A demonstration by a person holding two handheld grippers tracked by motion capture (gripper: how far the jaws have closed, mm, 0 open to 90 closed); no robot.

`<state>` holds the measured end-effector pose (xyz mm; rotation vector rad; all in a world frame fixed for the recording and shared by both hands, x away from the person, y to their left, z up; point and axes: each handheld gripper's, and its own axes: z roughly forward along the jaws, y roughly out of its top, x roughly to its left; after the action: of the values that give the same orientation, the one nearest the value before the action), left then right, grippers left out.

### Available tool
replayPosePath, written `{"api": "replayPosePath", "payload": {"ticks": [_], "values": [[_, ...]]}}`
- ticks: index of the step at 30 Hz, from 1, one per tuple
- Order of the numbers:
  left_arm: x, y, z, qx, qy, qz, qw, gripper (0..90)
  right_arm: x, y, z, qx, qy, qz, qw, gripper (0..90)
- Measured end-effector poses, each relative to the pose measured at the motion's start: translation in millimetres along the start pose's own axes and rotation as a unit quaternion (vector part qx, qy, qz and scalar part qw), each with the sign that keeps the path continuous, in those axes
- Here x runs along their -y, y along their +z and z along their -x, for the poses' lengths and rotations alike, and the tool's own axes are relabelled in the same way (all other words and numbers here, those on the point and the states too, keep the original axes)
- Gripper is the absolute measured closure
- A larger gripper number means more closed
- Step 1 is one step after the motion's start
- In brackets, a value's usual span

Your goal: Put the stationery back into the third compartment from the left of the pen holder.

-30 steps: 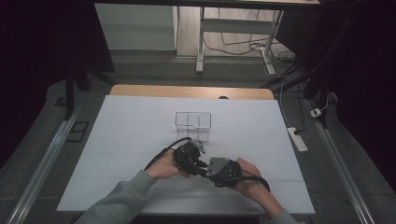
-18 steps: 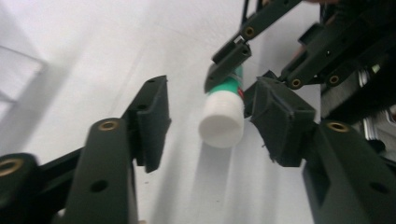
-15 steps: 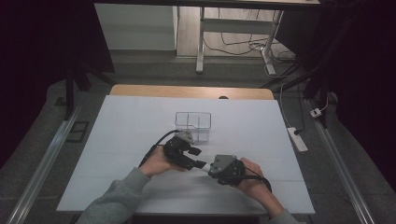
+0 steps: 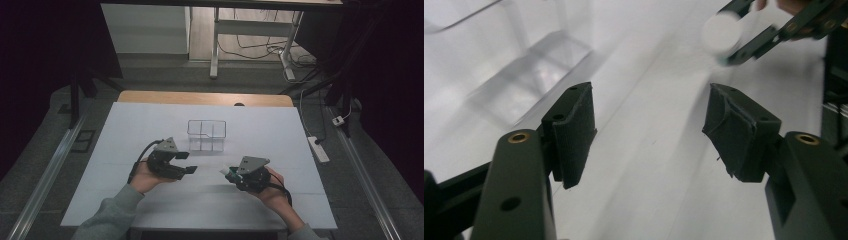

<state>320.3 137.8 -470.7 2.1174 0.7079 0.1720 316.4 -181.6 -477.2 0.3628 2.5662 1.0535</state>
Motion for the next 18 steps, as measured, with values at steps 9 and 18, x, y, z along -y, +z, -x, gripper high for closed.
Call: {"api": "replayPosePath", "payload": {"ticks": [9,18], "values": [[48.7,-36.0,-13.1,-0.061,-0.041,0.003,0.9973,35.7,0.9,0.3,5.0,-0.001,0.034,0.009,0.9994,65.3],[79.3,-56.2,-24.2,-0.103,-0.073,0.008,0.9919,35.8,1.0,-0.2,10.3,0.002,0.066,0.030,0.9973,65.3]]}}
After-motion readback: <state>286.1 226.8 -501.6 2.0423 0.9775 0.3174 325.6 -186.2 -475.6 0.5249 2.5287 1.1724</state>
